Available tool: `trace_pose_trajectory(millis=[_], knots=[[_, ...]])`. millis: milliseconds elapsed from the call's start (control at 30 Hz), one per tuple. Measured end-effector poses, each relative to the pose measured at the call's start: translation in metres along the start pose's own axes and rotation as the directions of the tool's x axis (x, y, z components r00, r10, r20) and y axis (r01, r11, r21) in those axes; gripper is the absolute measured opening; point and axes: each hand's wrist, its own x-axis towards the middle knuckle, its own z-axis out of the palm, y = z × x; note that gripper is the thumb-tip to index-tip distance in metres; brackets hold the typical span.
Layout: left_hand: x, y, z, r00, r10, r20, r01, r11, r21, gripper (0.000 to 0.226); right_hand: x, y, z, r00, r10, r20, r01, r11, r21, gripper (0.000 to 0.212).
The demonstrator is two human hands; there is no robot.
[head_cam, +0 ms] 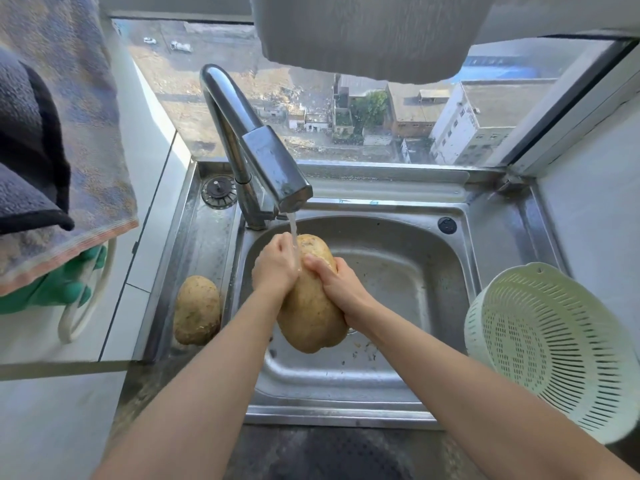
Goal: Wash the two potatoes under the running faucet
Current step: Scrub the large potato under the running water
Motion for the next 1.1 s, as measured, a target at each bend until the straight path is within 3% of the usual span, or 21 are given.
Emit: trace_pose_trajectory(millis=[67,167,233,300,367,433,500,600,700,800,833,867,967,1033,1100], knots=[[-0.001,0.009,-0.002,1.0,0.01,-0.013,-0.009,0.996,0.083,0.034,-0.001,-0.001,0.001,1.0,0.001,0.019,-0.002,0.999,0.043,0.057],[-0.03,0.01,0.007,0.978,0.172,-0.115,-0.152,0.975,0.164,0.043,-0.001,-0.007,-0.001,1.0,-0.012,0.005,0.012,1.0,0.012,0.06],[-0.027,-0.002,0.007,0.979,0.198,-0.039,-0.19,0.971,0.144,0.044,-0.003,-0.006,-0.001,1.0,-0.002,-0.01,0.002,1.0,-0.022,0.058],[-0.004,-0.003,-0.003,0.996,0.057,0.064,-0.058,0.998,0.009,0.037,-0.007,-0.002,0.0,1.0,0.026,-0.007,-0.026,1.0,-0.006,0.058],[0.007,0.003,-0.015,0.978,-0.128,0.163,0.17,0.947,-0.274,0.037,-0.013,-0.001,0.004,1.0,0.018,0.024,-0.019,0.999,0.041,0.056],[0.001,0.0,-0.02,0.956,-0.133,0.261,0.247,0.844,-0.476,0.041,-0.008,0.0,0.004,1.0,0.006,0.024,-0.007,1.0,0.022,0.058],[-0.017,-0.008,-0.023,0.919,-0.121,0.376,0.325,0.772,-0.546,0.051,-0.007,-0.003,0.005,1.0,0.015,-0.014,-0.015,1.0,-0.023,0.063],[-0.029,-0.023,-0.017,0.826,-0.183,0.533,0.53,0.571,-0.626,0.061,-0.003,-0.002,0.006,0.997,0.04,-0.068,-0.044,0.998,-0.05,0.066],[-0.027,-0.034,-0.005,0.868,-0.17,0.467,0.481,0.522,-0.704,0.069,-0.01,-0.003,0.008,0.996,-0.067,-0.062,0.047,0.961,-0.274,0.059],[-0.029,-0.043,0.002,0.917,-0.124,0.379,0.386,0.512,-0.767,0.075,-0.024,-0.007,0.023,0.907,-0.419,0.027,0.337,0.687,-0.644,0.059],[-0.03,-0.046,0.003,0.926,-0.107,0.362,0.365,0.503,-0.783,0.072,-0.023,-0.013,0.027,0.865,-0.497,0.076,0.399,0.588,-0.703,0.057],[-0.032,-0.045,0.003,0.926,-0.102,0.364,0.365,0.486,-0.794,0.067,-0.014,-0.02,0.029,0.866,-0.489,0.104,0.4,0.552,-0.731,0.052],[-0.036,-0.041,0.001,0.91,-0.092,0.403,0.398,0.457,-0.795,0.06,0.015,-0.049,0.024,0.957,-0.283,0.061,0.243,0.671,-0.7,0.032],[-0.035,-0.041,-0.001,0.923,-0.074,0.377,0.367,0.462,-0.808,0.057,0.006,-0.043,0.03,0.943,-0.333,-0.002,0.234,0.668,-0.707,0.043],[-0.031,-0.043,-0.006,0.947,-0.067,0.315,0.305,0.506,-0.807,0.056,-0.018,-0.026,0.042,0.883,-0.469,-0.015,0.319,0.623,-0.715,0.056]])
